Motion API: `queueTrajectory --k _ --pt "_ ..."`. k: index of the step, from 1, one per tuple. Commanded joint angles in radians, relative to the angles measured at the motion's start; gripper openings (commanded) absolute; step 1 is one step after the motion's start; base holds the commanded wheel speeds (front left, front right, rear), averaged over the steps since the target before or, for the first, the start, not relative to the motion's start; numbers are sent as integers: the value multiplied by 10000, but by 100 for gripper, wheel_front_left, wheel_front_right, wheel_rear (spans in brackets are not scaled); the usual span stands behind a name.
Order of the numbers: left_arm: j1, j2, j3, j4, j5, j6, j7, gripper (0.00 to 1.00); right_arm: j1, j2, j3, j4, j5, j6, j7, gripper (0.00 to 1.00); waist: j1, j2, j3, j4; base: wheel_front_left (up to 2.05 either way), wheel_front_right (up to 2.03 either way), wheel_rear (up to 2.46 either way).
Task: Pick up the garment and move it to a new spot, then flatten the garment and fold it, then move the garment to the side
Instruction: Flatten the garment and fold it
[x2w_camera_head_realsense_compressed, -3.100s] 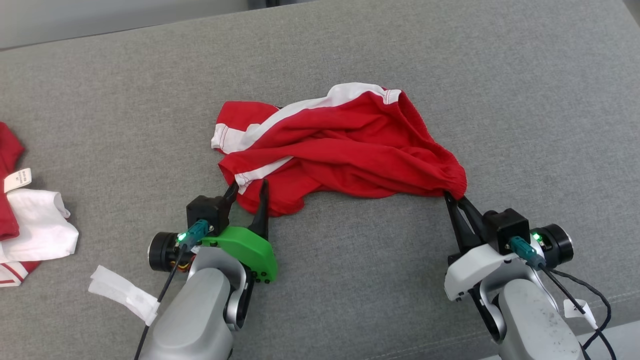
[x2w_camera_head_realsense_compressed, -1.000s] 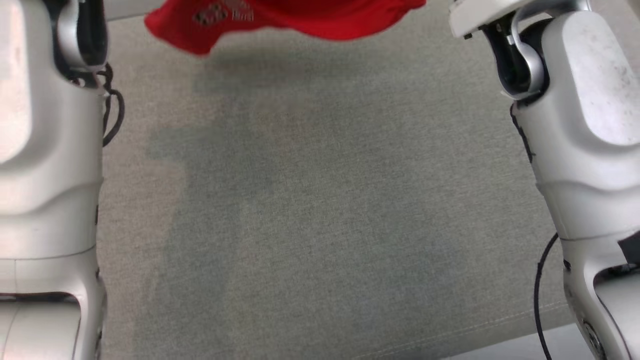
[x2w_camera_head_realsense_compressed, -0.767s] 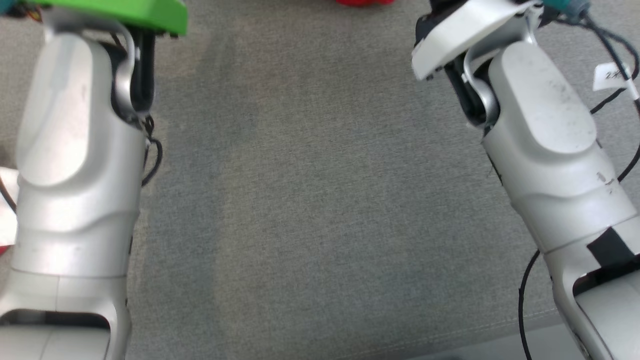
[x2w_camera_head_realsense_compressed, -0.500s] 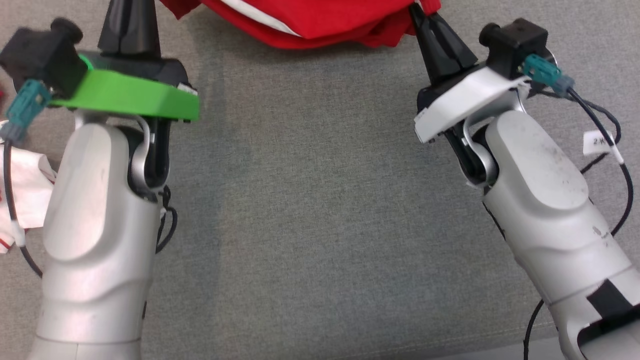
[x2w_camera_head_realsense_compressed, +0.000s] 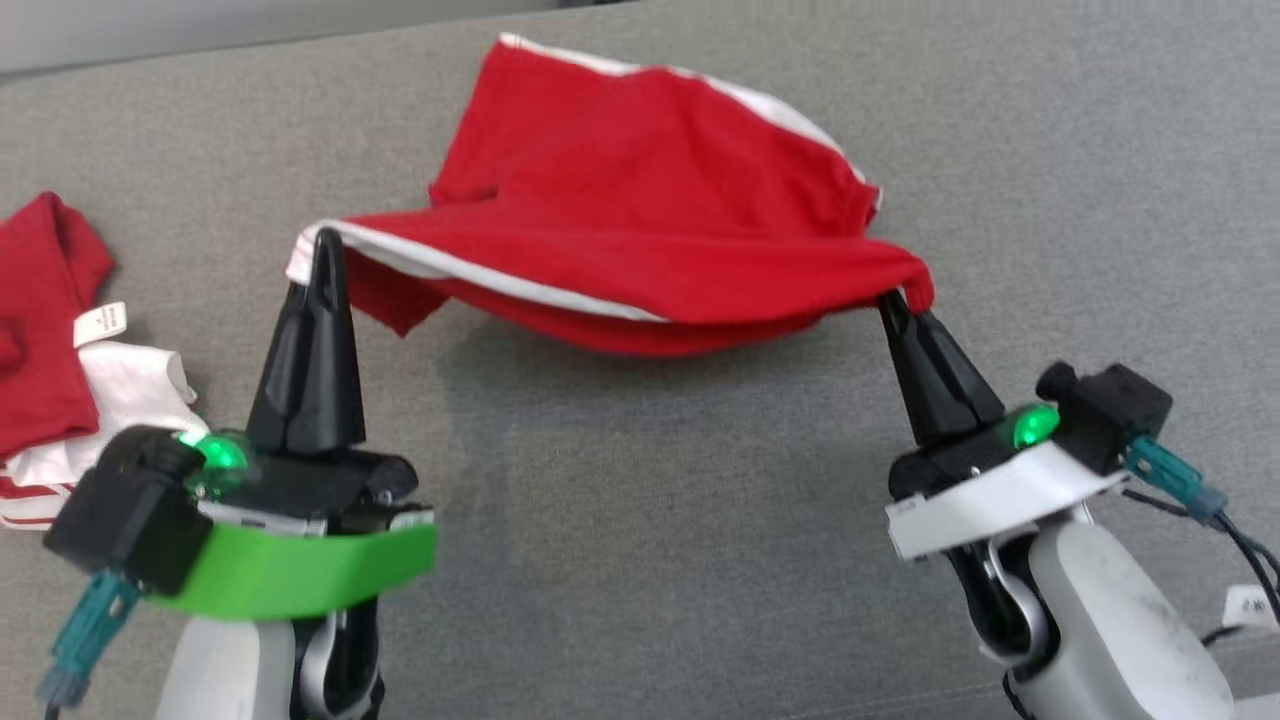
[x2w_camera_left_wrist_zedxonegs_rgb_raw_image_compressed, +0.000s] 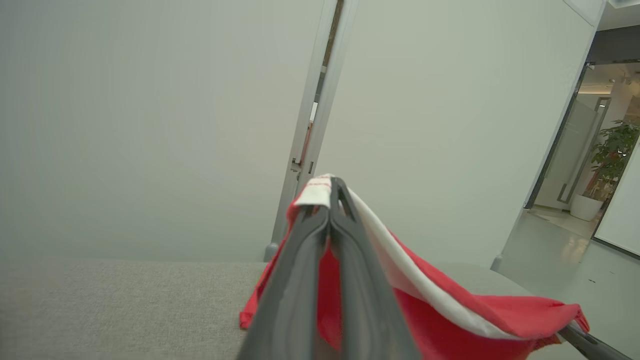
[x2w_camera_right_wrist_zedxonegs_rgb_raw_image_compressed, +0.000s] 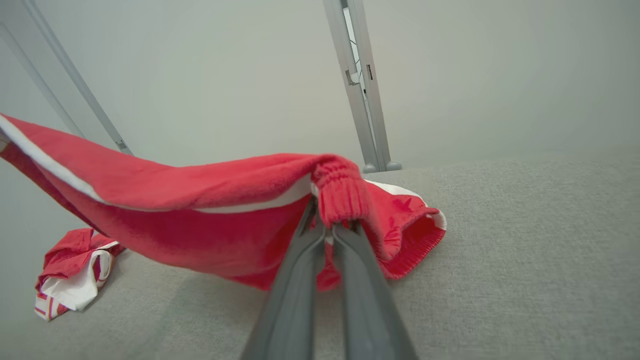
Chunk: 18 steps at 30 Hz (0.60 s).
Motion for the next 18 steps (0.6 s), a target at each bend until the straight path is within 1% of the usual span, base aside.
queueTrajectory --k 1,4,7,10,12,14,18 --pt "552 26 -75 -412 14 103 130 0 499 -118 -99 -333 118 -11 -29 0 0 0 -1050 -28 0 0 0" --pt "1561 103 -221 -1391 86 310 490 0 1544 -218 -199 -1156 353 -11 -10 0 0 0 -1495 -69 0 0 0" --pt "2480 199 -324 -2281 32 563 954 0 2582 -366 -481 -2081 631 -11 327 0 0 0 -1784 -115 0 0 0" --pt "3029 257 -398 -2597 -115 702 1381 0 3351 -331 -717 -2570 800 -11 784 0 0 0 -1822 -152 0 0 0" --pt "3182 247 -376 -2400 -363 748 1612 0 3632 -449 -877 -2456 444 -11 1100 0 0 0 -1726 -195 0 0 0" --pt "3028 291 -225 -1937 -529 776 1687 0 3689 -143 -925 -2155 546 -11 1258 0 0 0 -1548 -264 0 0 0" --pt "2264 345 -119 -613 -599 569 1607 0 3162 24 -917 -1134 17 -13 1328 0 0 0 -998 -408 0 0 0"
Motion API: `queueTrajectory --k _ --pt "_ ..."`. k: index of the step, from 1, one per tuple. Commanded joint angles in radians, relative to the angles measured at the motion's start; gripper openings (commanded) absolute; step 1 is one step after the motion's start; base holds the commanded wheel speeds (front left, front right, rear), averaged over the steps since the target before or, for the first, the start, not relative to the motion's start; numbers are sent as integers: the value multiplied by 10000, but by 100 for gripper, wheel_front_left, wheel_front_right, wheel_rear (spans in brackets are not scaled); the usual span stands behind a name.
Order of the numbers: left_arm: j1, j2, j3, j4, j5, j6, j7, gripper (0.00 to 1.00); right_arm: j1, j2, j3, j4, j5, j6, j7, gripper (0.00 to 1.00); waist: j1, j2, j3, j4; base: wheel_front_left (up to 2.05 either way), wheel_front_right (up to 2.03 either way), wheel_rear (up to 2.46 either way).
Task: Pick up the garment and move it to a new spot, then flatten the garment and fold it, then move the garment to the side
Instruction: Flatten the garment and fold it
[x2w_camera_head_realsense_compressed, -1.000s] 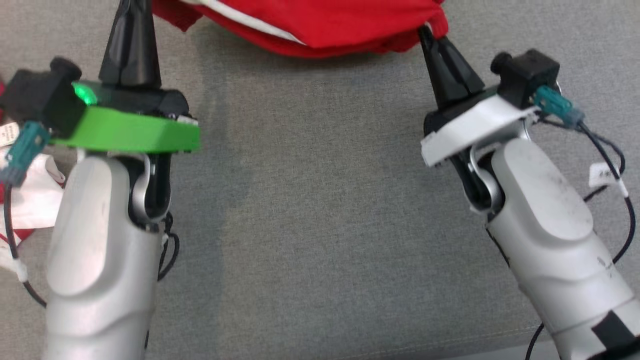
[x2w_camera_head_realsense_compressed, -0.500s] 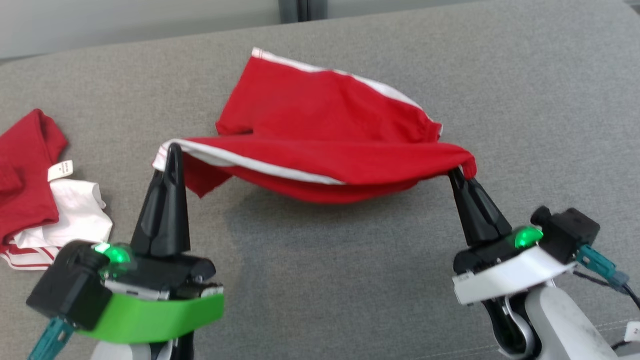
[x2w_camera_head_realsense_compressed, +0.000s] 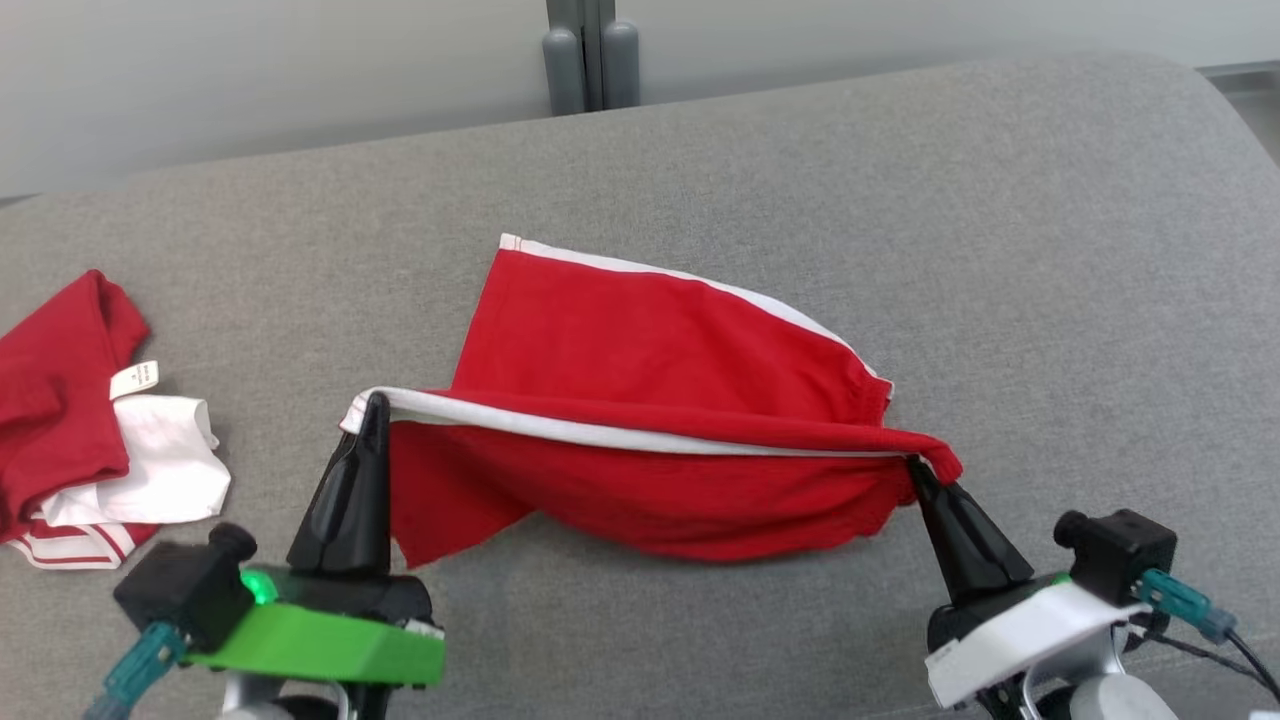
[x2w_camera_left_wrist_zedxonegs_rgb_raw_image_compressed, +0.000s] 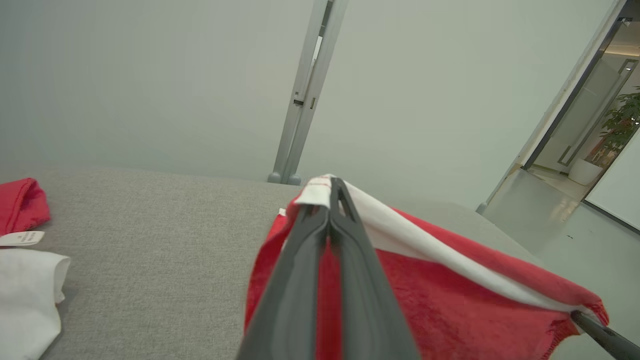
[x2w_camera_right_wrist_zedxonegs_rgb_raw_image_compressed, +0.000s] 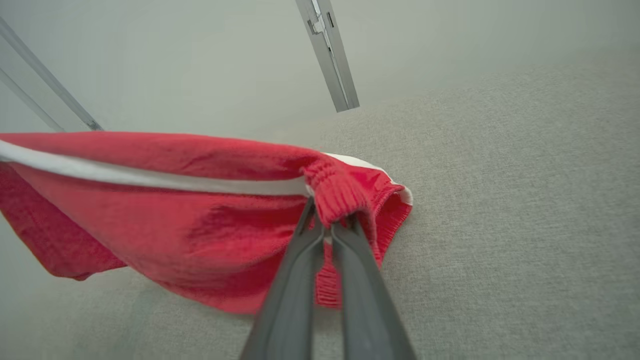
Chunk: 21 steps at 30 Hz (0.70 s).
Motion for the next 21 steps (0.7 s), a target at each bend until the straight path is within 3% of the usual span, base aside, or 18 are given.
queueTrajectory --k 1,9,21 --pt "-499 102 98 485 59 -51 -71 0 -389 68 48 338 -292 -15 -44 0 1 0 663 -238 0 0 0" --pt "-3092 290 21 3445 289 -356 -262 0 -2383 771 296 2355 -38 -15 -574 0 1 0 2021 -726 0 0 0" --pt "-6423 381 -260 7011 795 -463 -430 0 -4836 1105 661 4623 637 -15 -1189 0 1 0 3254 -1230 0 0 0"
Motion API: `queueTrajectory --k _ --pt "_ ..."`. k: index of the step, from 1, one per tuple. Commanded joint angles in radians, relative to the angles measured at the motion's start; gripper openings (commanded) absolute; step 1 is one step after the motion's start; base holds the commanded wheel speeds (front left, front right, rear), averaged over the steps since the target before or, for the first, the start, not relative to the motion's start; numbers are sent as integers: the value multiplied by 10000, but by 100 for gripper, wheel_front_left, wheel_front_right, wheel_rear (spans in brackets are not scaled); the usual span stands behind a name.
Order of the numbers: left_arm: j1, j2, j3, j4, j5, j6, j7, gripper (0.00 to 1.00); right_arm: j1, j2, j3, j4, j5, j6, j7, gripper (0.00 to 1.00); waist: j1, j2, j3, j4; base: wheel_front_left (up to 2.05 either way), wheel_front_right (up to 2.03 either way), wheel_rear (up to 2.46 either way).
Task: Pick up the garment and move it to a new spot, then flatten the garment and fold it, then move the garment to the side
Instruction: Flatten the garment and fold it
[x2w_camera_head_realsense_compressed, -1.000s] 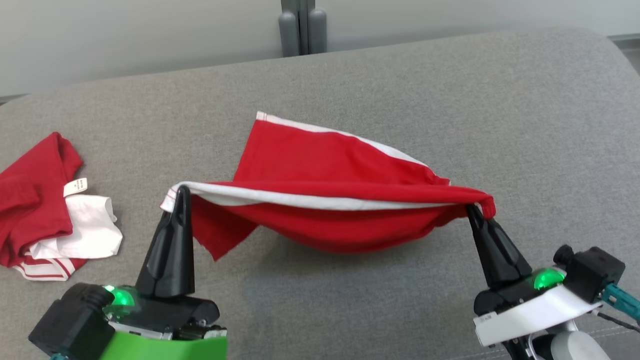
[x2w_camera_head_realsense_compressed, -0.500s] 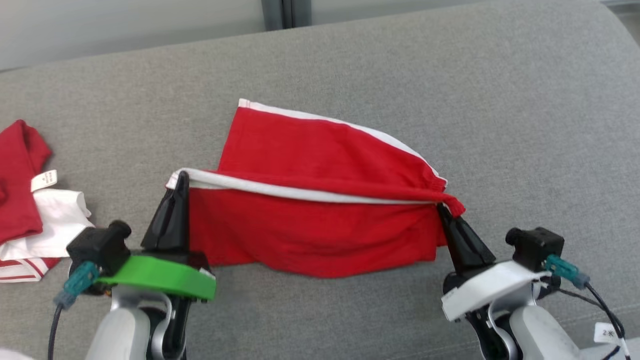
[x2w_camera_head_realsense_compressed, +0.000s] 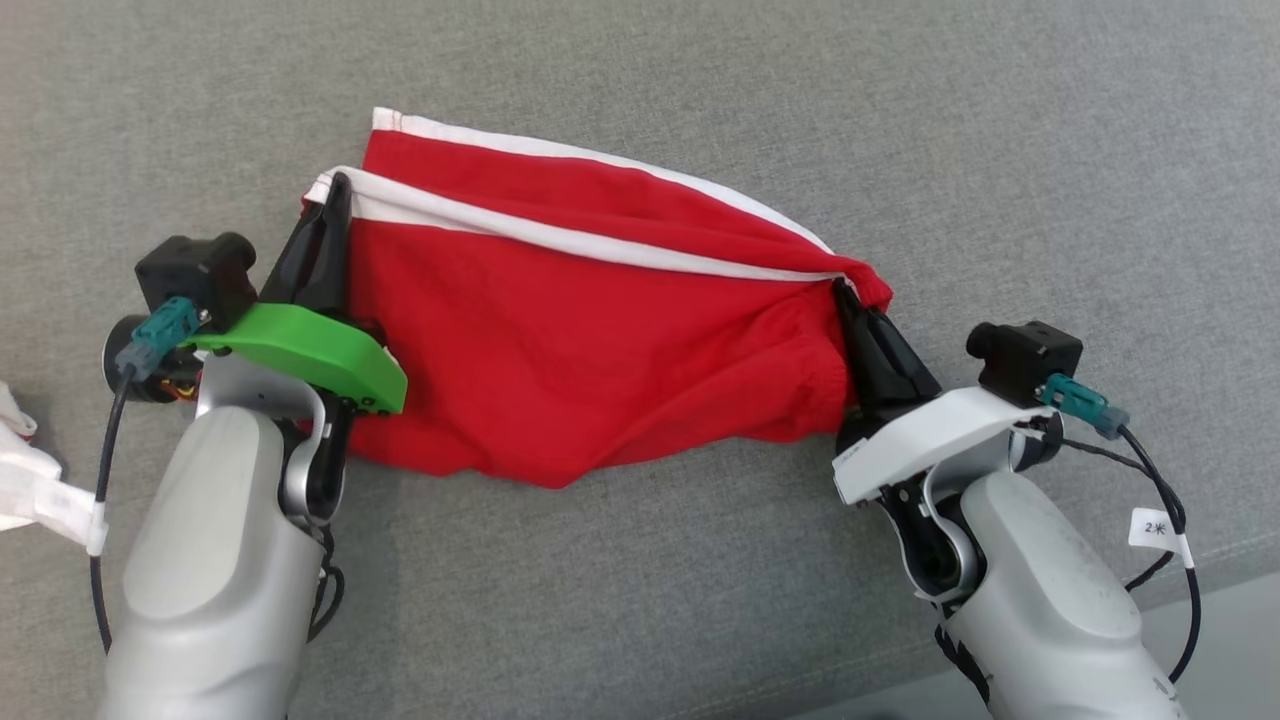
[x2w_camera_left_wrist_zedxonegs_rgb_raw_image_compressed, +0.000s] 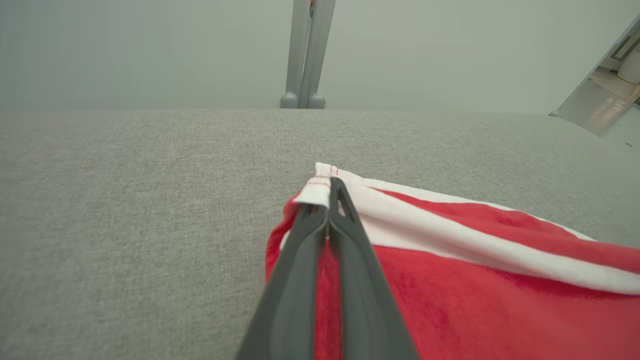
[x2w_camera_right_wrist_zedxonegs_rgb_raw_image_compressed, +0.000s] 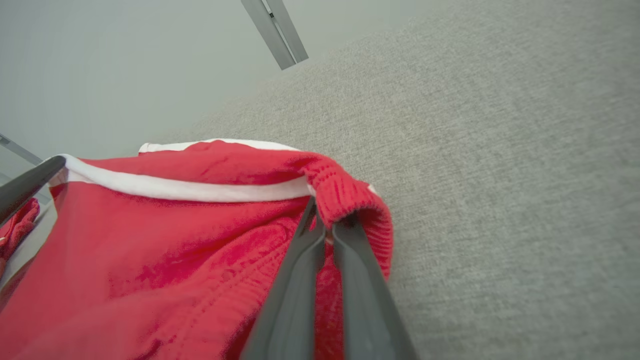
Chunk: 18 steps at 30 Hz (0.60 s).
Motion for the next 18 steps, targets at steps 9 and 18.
queueTrajectory --k 9,18 --pt "-1401 22 -209 1542 283 -98 -502 0 -817 23 344 966 341 -18 -195 0 0 0 531 -359 0 0 0" --pt "-2100 -63 -418 2481 418 -104 -921 100 -805 40 307 472 368 -16 -213 100 0 0 402 -450 0 0 0"
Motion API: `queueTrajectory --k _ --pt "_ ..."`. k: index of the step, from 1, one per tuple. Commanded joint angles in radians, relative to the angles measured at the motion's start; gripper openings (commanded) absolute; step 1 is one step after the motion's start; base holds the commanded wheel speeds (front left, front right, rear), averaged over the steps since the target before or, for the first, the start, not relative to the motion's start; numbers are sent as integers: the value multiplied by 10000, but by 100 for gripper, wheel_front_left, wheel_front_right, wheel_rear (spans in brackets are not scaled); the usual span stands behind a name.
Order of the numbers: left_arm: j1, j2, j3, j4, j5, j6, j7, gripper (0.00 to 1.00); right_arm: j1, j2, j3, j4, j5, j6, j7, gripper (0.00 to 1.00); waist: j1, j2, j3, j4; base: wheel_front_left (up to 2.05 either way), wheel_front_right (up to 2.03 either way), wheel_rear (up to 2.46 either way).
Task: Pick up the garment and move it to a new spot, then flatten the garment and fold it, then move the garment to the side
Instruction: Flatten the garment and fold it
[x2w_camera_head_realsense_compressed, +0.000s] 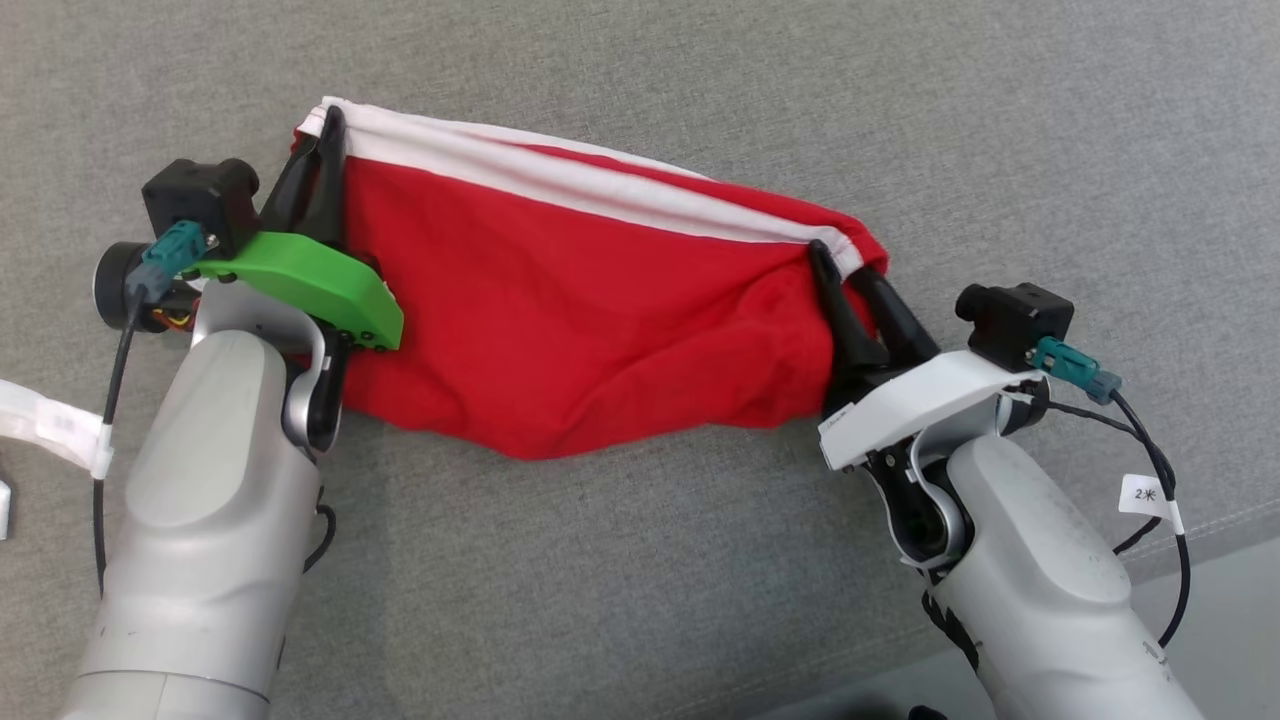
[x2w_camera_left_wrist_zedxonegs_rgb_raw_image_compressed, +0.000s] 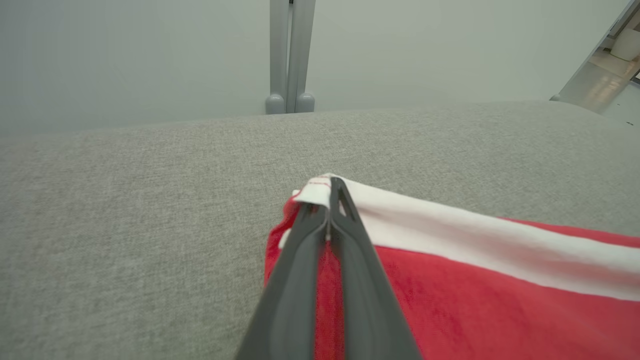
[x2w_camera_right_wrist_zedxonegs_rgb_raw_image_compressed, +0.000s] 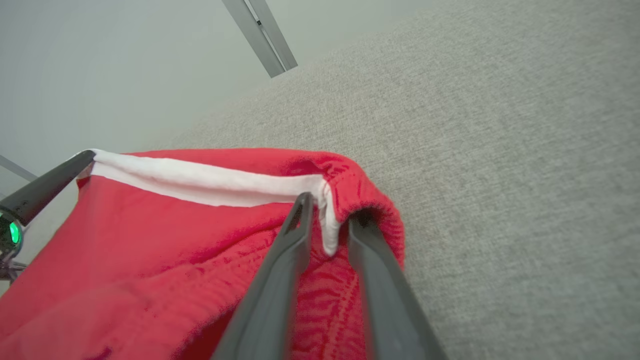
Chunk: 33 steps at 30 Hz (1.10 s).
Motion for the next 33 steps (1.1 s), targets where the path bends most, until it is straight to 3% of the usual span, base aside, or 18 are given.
queueTrajectory --k 1,9,15,23,33 --pt "-155 -26 -6 92 24 -12 -107 100 113 -29 -54 -112 -43 -18 -1 100 0 -1 -68 -13 0 0 0" --pt "410 -194 -153 -54 -218 -151 -381 100 840 -27 -579 -686 -1181 -18 -3 100 0 -1 -630 64 0 0 0" --pt "1530 92 -204 -866 -450 -185 -166 100 1650 -28 -1050 -1038 -1905 -17 -4 100 0 -1 -1185 212 0 0 0" --pt "2852 354 -288 -1781 -713 287 1319 100 2548 -22 -2135 -1771 -3499 -17 246 100 0 -1 -1728 329 0 0 0" --pt "3201 580 -318 -1821 -1020 888 3384 100 3104 -20 -2152 -2856 -3524 -17 741 100 0 -1 -1916 123 0 0 0"
